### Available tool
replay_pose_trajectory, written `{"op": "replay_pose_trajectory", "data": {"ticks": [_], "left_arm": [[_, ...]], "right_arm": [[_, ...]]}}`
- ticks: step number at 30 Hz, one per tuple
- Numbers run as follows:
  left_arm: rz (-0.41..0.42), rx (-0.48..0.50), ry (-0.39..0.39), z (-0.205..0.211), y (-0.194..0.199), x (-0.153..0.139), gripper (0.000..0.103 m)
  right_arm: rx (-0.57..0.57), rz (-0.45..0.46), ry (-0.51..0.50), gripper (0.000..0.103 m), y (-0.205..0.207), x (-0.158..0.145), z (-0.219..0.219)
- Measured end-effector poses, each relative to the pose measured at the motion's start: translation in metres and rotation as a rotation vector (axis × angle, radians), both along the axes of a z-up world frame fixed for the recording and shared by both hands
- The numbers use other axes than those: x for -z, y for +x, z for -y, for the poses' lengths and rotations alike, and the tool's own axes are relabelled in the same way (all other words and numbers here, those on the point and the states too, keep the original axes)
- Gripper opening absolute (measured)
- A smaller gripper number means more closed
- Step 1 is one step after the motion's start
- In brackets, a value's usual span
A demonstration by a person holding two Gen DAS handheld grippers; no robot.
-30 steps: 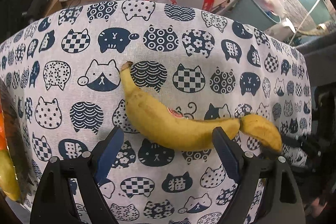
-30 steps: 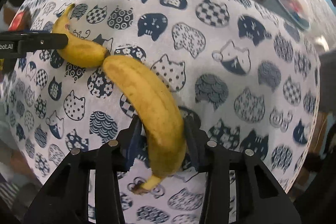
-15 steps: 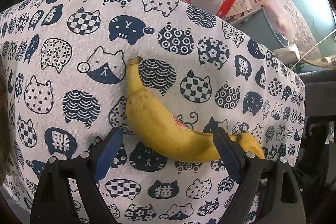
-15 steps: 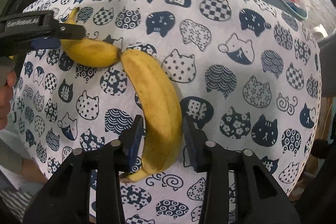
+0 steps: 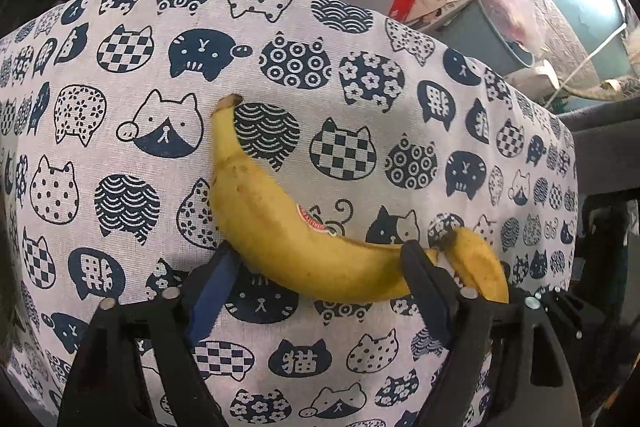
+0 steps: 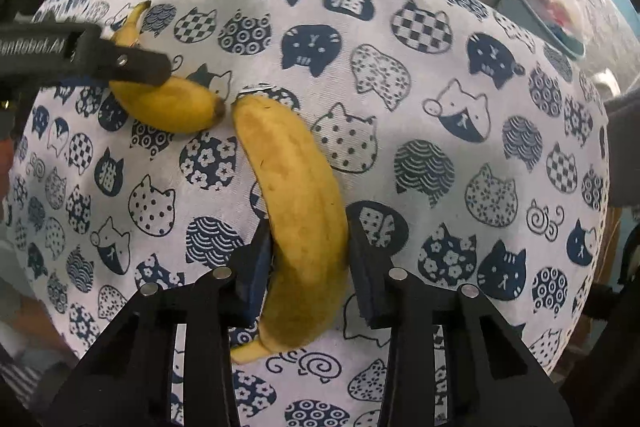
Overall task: Organize fruits
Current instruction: 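Close the left tool on the smaller banana while the right tool holds its banana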
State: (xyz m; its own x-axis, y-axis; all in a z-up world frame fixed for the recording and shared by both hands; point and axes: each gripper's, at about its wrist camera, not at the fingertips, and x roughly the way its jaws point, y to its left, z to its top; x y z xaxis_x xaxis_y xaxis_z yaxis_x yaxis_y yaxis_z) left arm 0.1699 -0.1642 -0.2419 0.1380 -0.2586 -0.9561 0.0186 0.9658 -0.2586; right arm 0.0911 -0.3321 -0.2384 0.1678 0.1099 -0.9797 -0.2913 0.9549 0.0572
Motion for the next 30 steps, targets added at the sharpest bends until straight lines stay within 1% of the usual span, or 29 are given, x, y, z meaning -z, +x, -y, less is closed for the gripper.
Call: {"op": "replay_pose_trajectory", "data": {"ticks": [1,3,4,7,8,10,11,13,14,15,17,21,24,26,28,29,30], "left_arm": [[0.002,0.004,-0.006,-0.001,0.000,-0.001,0.077],[0.005,0.009,-0.022,-0.004,-0.002,-0.003,0.069],[0.004,0.015,-0.031,-0.007,-0.004,-0.004,0.067],[-0.001,0.040,-0.046,-0.018,-0.008,-0.009,0.057],[-0.003,0.052,-0.049,-0.020,-0.011,-0.011,0.052],[-0.009,0.082,-0.027,-0.018,-0.015,-0.014,0.051],[-0.006,0.089,-0.014,-0.017,-0.016,-0.015,0.053],[0.004,0.074,-0.002,-0.017,-0.017,-0.015,0.064],[0.007,0.062,-0.002,-0.016,-0.016,-0.015,0.073],[0.010,0.037,-0.004,-0.016,-0.015,-0.014,0.078],[0.009,-0.013,-0.012,-0.019,-0.012,-0.012,0.080],[0.021,-0.034,0.006,-0.018,-0.005,-0.011,0.085],[0.031,-0.021,0.023,-0.009,-0.003,-0.009,0.085],[0.029,-0.004,0.049,-0.002,-0.004,-0.005,0.085],[0.025,0.021,0.077,0.003,-0.006,-0.001,0.085],[0.023,0.031,0.079,0.005,-0.007,0.000,0.085],[0.036,0.051,0.085,0.008,-0.009,0.001,0.085]], "right_arm": [[0.004,0.003,-0.008,0.035,0.000,-0.001,0.001],[0.013,0.007,-0.021,0.035,0.002,-0.003,0.007],[0.019,0.006,-0.022,0.035,0.004,-0.007,0.014],[0.025,0.004,-0.027,0.035,0.002,-0.008,0.021],[0.023,0.004,-0.027,0.035,0.001,-0.007,0.021],[0.026,-0.002,-0.025,0.035,0.001,-0.007,0.023],[0.030,-0.006,-0.025,0.035,0.007,-0.009,0.027],[0.035,-0.007,-0.026,0.035,0.004,-0.015,0.022],[0.034,-0.004,-0.026,0.035,0.003,-0.016,0.022],[0.033,-0.001,-0.026,0.035,0.004,-0.012,0.015],[0.033,0.005,-0.028,0.035,0.006,-0.015,0.011],[0.057,0.016,0.000,0.035,0.004,-0.019,0.015],[0.056,0.030,0.005,0.037,0.002,-0.018,0.019],[0.053,0.038,0.005,0.038,0.004,-0.017,0.019],[0.055,0.043,0.008,0.040,0.005,-0.016,0.018],[0.055,0.041,0.003,0.040,0.007,-0.014,0.018],[0.055,0.038,0.001,0.040,0.009,-0.010,0.017]]}}
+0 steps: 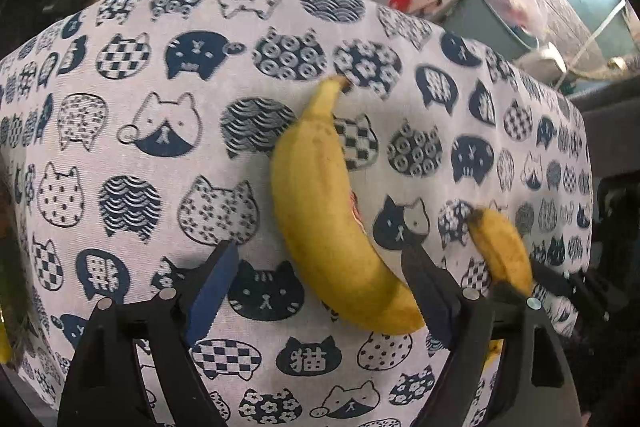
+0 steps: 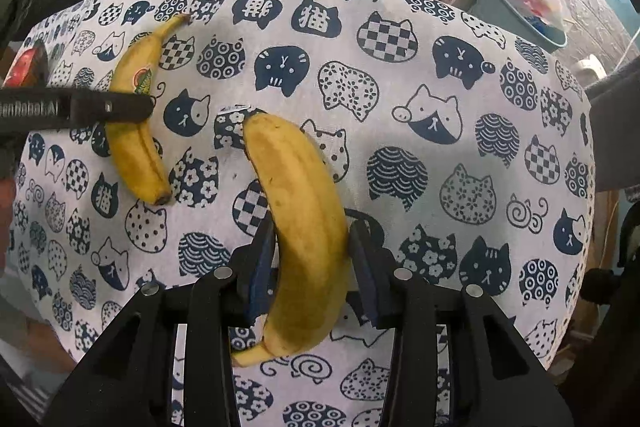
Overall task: Organize fruits
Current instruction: 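Close the left tool on the smaller banana while the right tool holds its banana, then carry the banana in the left tool to the plate while the right tool carries its banana there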
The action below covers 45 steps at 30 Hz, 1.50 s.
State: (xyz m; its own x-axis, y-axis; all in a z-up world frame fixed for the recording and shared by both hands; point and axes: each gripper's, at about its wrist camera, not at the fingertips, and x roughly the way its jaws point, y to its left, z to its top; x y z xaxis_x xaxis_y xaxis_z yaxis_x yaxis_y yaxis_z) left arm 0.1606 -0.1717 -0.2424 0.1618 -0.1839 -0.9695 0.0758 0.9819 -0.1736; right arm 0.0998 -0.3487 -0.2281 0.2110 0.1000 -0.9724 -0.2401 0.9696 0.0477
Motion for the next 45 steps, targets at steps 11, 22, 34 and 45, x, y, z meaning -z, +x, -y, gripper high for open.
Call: {"op": "replay_pose_trajectory", "data": {"ticks": [11,22,34,45], "left_arm": [[0.020,0.149,-0.015,0.008,-0.007,-0.004,0.049],[0.059,0.243,0.095,0.012,-0.010,-0.009,0.066],[0.095,0.286,0.101,0.019,-0.011,0.000,0.044],[0.140,0.309,0.136,0.002,-0.039,-0.017,0.037]], "right_arm": [[-0.007,-0.015,-0.006,0.036,-0.004,0.010,-0.005],[0.025,-0.021,0.000,0.040,-0.003,0.010,0.001],[0.016,0.010,-0.007,0.035,-0.008,0.012,-0.008],[-0.006,0.076,0.005,0.035,-0.022,-0.018,-0.021]]}}
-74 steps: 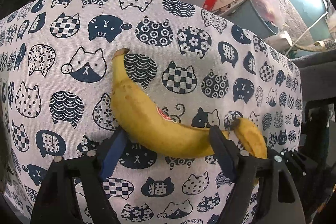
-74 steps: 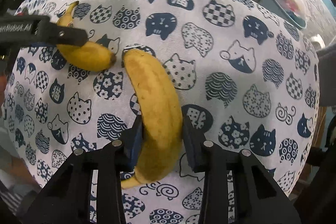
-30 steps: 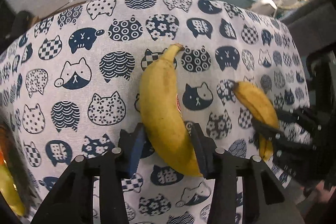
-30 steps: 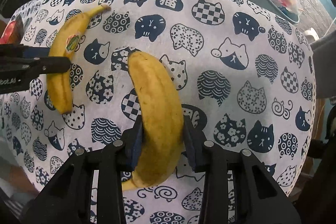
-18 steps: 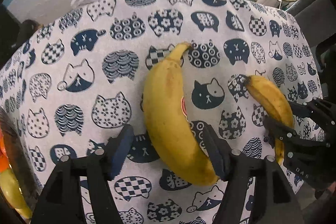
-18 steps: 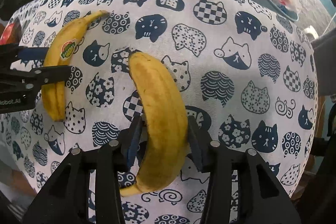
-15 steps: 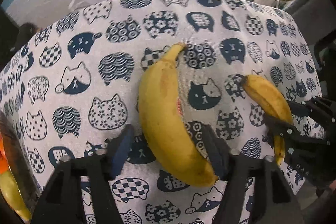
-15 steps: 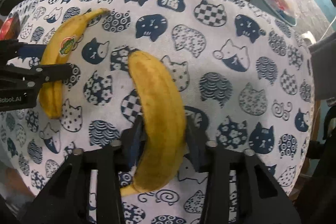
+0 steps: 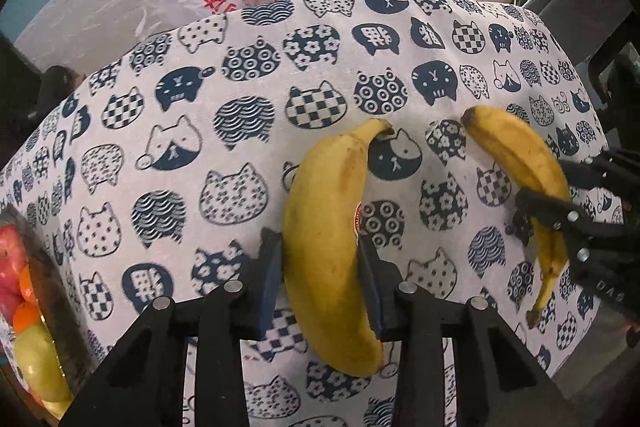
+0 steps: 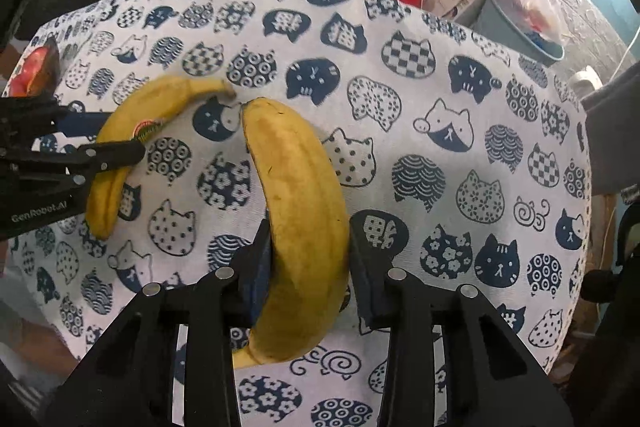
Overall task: Organize fruits
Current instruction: 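Carry the banana in the left tool to the plate while the right tool carries its banana there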
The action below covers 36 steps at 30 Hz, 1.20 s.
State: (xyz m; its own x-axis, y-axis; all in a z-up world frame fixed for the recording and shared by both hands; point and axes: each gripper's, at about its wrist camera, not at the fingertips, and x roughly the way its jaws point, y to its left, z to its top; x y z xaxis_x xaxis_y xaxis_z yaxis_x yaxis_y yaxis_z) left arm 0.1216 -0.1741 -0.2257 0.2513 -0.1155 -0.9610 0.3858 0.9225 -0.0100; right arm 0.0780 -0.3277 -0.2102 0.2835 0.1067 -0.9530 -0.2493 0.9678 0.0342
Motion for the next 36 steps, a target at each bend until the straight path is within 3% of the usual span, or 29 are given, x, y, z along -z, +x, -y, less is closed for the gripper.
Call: {"op": "replay_pose_trajectory", "data": {"ticks": [18,36], "left_arm": [[0.113,-0.009,-0.025,-0.051,-0.036,-0.061,0.037],[0.221,-0.133,-0.057,-0.145,-0.067,-0.118,0.037]], "right_arm": [[-0.038,0.109,0.052,0.035,-0.013,-0.068,-0.041],[-0.153,0.170,0.100,0.035,-0.005,-0.114,-0.127]]}}
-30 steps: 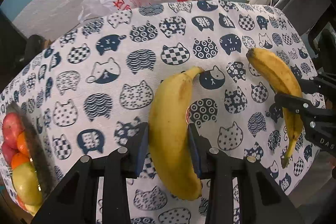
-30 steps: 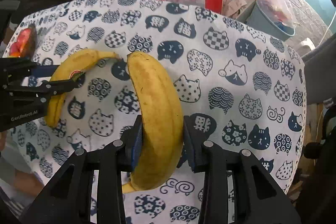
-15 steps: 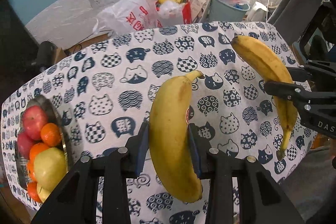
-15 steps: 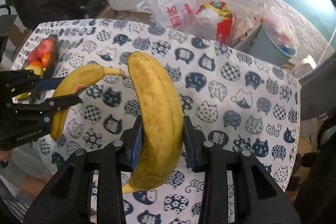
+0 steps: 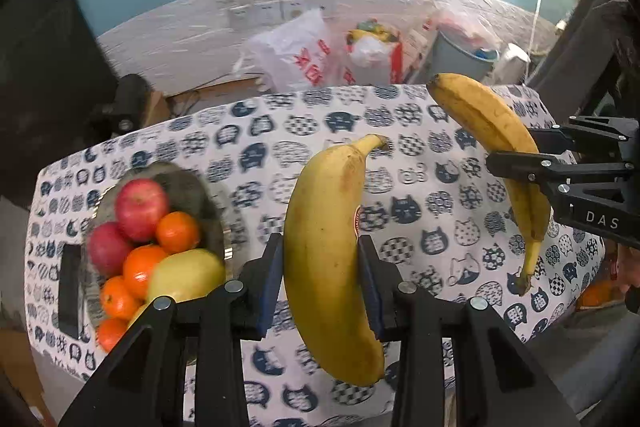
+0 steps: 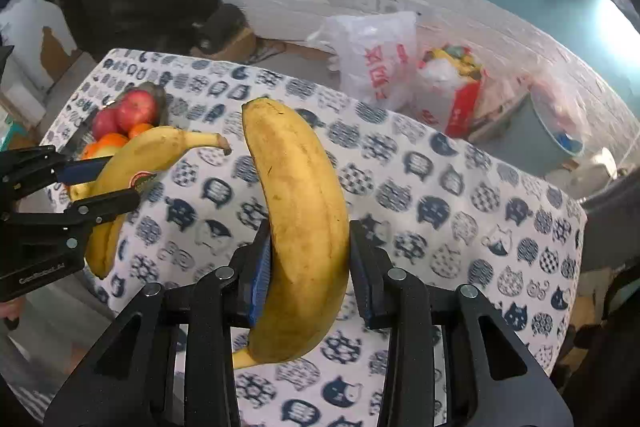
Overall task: Organize fruits
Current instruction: 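Carry the banana in the left tool to the plate while the right tool carries its banana there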
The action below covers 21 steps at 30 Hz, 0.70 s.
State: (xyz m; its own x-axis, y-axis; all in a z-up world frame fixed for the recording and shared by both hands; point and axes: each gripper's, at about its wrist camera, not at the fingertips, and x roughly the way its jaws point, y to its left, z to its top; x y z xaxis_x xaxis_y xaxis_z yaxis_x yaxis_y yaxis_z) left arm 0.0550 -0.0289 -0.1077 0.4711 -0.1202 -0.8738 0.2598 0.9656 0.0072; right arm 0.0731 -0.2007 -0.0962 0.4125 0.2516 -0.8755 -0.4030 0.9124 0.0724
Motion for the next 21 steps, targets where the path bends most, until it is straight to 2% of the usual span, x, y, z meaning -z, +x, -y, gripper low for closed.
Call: {"op": "replay_pose_trajectory", "data": {"ticks": [7,21], "left_arm": [[0.037,-0.086,-0.016,-0.051,-0.007,-0.013,0.037],[0.041,-0.242,-0.071,-0.134,-0.012,-0.015,0.037]], "right_arm": [[-0.056,0.006,0.006,0.035,0.006,-0.008,-0.045],[-0.172,-0.015,0.006,0.035,0.025,-0.004,-0.132]]}}
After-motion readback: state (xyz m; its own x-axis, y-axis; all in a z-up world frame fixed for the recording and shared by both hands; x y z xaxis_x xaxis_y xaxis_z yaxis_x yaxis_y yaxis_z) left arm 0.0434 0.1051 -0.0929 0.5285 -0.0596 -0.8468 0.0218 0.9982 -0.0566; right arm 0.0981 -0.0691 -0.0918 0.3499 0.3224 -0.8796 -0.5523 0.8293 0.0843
